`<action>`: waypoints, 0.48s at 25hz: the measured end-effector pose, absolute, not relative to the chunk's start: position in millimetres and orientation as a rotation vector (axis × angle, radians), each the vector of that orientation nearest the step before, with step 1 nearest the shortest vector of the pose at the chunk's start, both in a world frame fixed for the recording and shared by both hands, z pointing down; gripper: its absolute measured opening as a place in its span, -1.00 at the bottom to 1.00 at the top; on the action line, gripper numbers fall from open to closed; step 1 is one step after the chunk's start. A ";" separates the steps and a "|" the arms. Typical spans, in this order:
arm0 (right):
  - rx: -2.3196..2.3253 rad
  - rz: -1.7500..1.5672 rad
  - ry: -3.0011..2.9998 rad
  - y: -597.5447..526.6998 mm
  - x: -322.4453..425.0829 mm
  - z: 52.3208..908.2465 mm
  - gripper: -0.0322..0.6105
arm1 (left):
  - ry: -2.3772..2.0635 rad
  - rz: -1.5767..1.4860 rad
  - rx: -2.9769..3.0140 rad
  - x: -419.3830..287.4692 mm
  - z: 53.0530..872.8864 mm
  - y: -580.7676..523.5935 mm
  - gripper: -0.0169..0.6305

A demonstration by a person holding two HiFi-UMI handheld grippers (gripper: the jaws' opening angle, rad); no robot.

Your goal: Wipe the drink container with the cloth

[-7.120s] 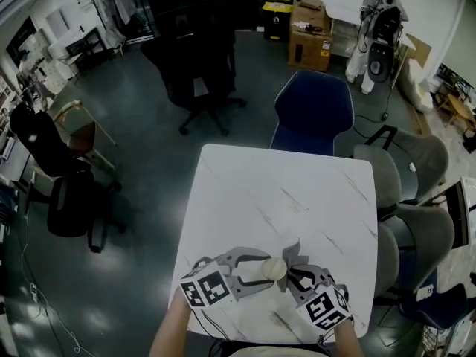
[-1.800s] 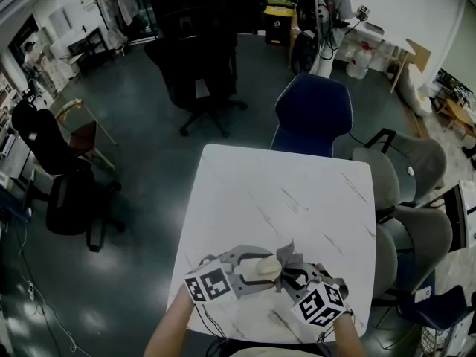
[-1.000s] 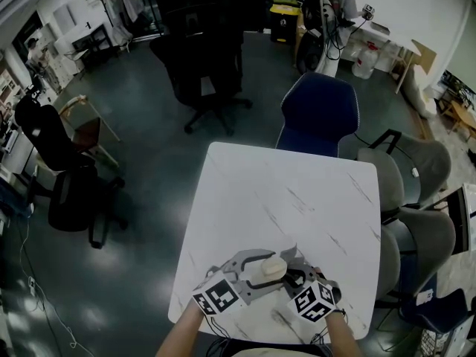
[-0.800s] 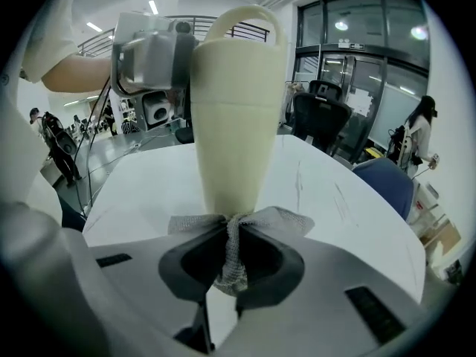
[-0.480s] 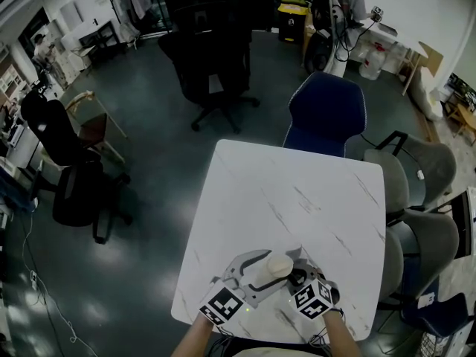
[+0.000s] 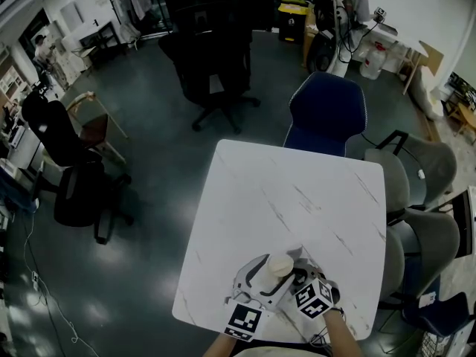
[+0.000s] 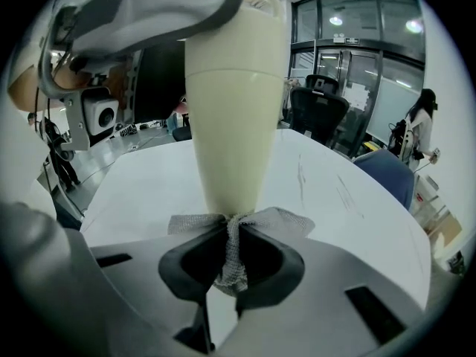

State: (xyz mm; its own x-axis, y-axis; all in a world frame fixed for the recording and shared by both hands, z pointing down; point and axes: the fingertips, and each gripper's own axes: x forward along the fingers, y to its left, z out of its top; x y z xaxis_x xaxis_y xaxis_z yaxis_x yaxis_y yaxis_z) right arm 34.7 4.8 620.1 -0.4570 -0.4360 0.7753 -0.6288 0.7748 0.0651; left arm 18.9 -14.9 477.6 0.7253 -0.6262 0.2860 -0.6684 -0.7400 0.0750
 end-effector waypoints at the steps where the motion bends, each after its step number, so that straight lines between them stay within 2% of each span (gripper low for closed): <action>1: 0.792 0.294 -2.125 4.4 34.7 620.1 -0.76 | -1.076 0.362 2.739 18.2 476.9 -16.9 -0.07; 12: 0.792 0.302 -2.128 5.1 35.3 618.4 -0.76 | -1.132 0.404 2.731 21.3 473.9 -15.3 -0.12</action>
State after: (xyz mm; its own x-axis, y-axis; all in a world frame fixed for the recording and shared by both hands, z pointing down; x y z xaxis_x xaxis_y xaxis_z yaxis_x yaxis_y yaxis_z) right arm 35.3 5.1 618.4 -0.4612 -0.4338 0.7740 -0.6319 0.7729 0.0567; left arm 21.3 -15.3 473.9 0.6776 -0.6690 0.3055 -0.7114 -0.7015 0.0416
